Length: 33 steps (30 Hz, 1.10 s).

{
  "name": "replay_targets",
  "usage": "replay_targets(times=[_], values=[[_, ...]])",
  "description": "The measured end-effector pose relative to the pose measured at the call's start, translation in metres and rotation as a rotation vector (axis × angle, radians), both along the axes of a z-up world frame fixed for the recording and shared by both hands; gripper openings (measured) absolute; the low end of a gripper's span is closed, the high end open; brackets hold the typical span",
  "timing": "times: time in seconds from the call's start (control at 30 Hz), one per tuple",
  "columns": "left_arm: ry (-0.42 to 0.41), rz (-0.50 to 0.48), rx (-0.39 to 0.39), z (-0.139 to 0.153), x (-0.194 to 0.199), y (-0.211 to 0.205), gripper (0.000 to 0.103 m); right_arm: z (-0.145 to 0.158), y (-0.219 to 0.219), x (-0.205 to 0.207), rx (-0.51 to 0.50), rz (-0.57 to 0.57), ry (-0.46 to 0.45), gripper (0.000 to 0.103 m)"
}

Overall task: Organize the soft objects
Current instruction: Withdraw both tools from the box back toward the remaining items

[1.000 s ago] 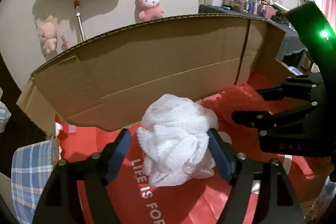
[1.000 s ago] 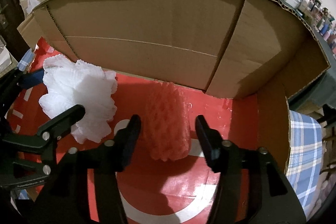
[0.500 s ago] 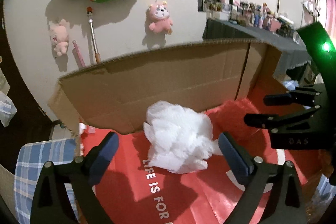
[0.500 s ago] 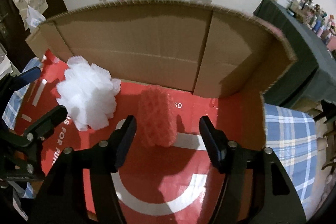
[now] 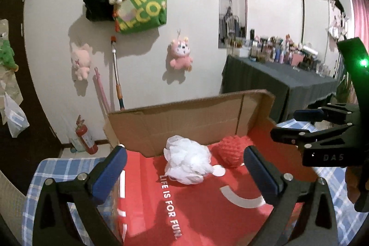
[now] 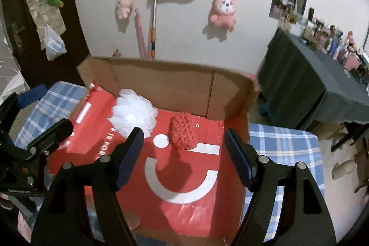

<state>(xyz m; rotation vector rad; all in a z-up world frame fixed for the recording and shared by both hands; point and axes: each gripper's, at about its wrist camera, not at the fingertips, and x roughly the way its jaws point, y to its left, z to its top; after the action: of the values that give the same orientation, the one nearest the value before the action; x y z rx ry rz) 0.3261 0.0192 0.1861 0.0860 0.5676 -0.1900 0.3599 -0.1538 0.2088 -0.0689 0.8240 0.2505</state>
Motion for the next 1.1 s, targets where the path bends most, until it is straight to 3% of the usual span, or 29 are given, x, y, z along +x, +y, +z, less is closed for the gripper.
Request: replay_targets(times=[0.1,0.33,0.67,0.87,1.1], values=[[-0.041,0.004,-0.021,0.016,-0.025,0.0,0.103,0.018,-0.002,-0.03,0.007,0.0,-0.055,0.079],[-0.168,0.011,-0.047,0.05,-0.092,0.003,0.103,0.049,-0.005,-0.094,0.03,0.006,-0.171,0.081],[-0.294,0.005,-0.075,0.071,-0.186,0.008,0.103,0.08,-0.008,-0.195,0.047,0.022,-0.343,0.088],[-0.338,0.011,-0.092,0.075,-0.237,0.015,0.103,0.082,-0.007,-0.255,0.066,0.029,-0.412,0.094],[-0.369,0.033,-0.104,0.052,-0.291,0.015,0.103,0.063,-0.005,-0.317,0.042,0.004,-0.502,0.094]])
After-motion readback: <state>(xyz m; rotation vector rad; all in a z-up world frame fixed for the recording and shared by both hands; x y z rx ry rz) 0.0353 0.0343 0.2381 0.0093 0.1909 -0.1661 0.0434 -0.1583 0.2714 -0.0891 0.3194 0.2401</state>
